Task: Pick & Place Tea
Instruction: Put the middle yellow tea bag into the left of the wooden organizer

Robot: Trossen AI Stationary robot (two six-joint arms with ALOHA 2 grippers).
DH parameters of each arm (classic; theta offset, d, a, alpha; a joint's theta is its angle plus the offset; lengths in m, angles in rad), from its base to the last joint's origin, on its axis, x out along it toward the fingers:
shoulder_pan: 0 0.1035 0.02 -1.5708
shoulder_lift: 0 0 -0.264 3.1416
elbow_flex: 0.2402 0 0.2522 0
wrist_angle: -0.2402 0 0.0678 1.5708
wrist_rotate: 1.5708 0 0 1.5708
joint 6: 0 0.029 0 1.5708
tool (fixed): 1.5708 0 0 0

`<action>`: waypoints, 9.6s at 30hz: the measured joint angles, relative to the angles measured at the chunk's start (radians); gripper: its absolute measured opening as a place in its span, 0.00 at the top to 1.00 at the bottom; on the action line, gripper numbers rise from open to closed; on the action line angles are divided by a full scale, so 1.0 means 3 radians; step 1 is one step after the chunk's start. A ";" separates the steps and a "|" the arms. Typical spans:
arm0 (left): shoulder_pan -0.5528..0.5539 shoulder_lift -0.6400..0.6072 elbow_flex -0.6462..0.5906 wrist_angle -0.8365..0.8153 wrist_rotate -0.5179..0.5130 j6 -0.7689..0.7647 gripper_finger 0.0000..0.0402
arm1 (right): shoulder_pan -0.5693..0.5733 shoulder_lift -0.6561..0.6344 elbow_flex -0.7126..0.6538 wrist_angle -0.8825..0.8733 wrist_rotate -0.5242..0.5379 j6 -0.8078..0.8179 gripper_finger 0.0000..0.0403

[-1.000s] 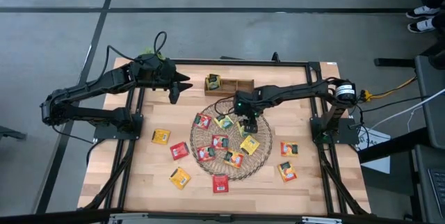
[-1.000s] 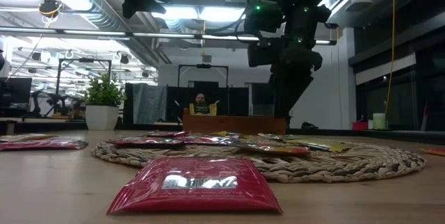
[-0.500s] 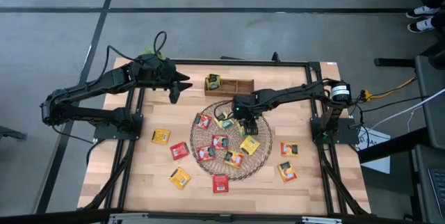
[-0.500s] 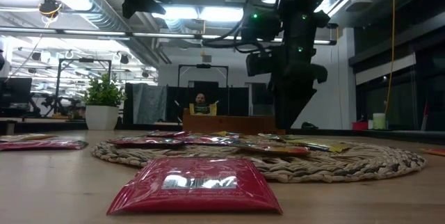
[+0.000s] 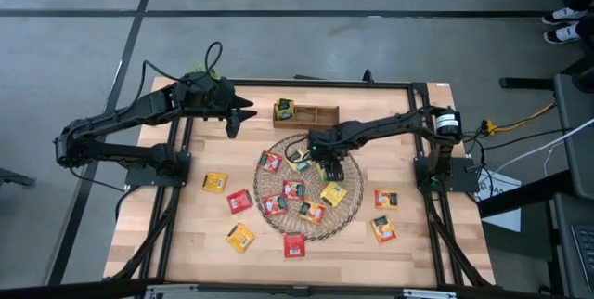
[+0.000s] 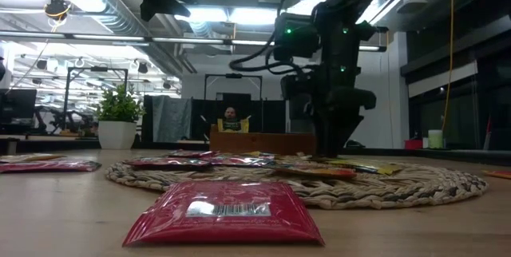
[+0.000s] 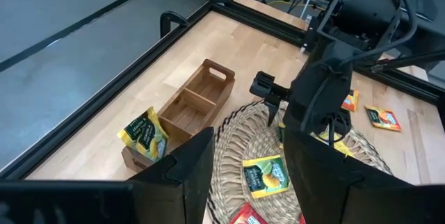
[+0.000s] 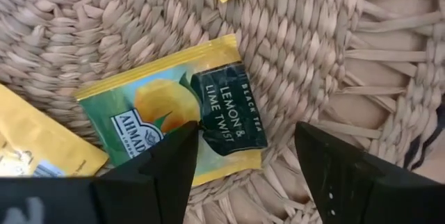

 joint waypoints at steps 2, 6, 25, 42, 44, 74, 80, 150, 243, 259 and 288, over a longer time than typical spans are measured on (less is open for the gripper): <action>0.0000 0.0000 0.0000 0.0000 0.0000 0.0000 0.58 | 0.0000 0.0035 0.0004 -0.0002 -0.0003 0.0004 0.41; 0.0000 0.0000 0.0000 0.0000 0.0000 0.0000 0.58 | 0.0000 0.0057 -0.0001 -0.0010 0.0003 0.0003 0.41; 0.0000 0.0000 0.0000 0.0000 0.0001 -0.0001 0.58 | -0.0001 0.0067 -0.0008 -0.0002 -0.0037 0.0002 0.98; 0.0000 0.0000 0.0000 0.0000 0.0001 -0.0001 0.58 | -0.0004 0.0095 0.1031 -0.0482 0.0921 -0.0005 0.99; 0.0000 0.0000 0.0000 0.0000 0.0001 -0.0001 0.58 | -0.0005 0.0092 0.1170 -0.0463 0.1127 -0.0010 0.99; 0.0006 -0.0539 0.0000 -0.0206 -0.0043 0.0141 0.58 | -0.0379 0.0421 0.1322 0.0935 0.1674 -0.1049 0.99; 0.0006 -0.0538 0.0000 -0.0206 -0.0064 0.0142 0.58 | -0.0413 0.0590 0.1325 0.1120 0.1743 -0.1110 0.99; 0.0006 -0.0535 0.0000 -0.0195 -0.0150 0.0056 0.58 | -0.0576 0.0756 0.1325 0.1526 0.1800 -0.1209 0.67; 0.0006 -0.0537 0.0000 -0.0084 -0.0159 0.0032 0.58 | -0.0768 0.1011 0.1760 0.0765 0.0595 -0.0619 1.00; 0.0006 -0.0537 0.0001 -0.0085 -0.0159 0.0027 0.58 | -0.0772 0.1011 0.1761 0.0692 0.1050 -0.0394 1.00; 0.0006 -0.0536 0.0000 -0.0077 -0.0152 0.0023 0.58 | -0.1106 0.0588 0.1767 0.0780 -0.0384 0.0643 0.92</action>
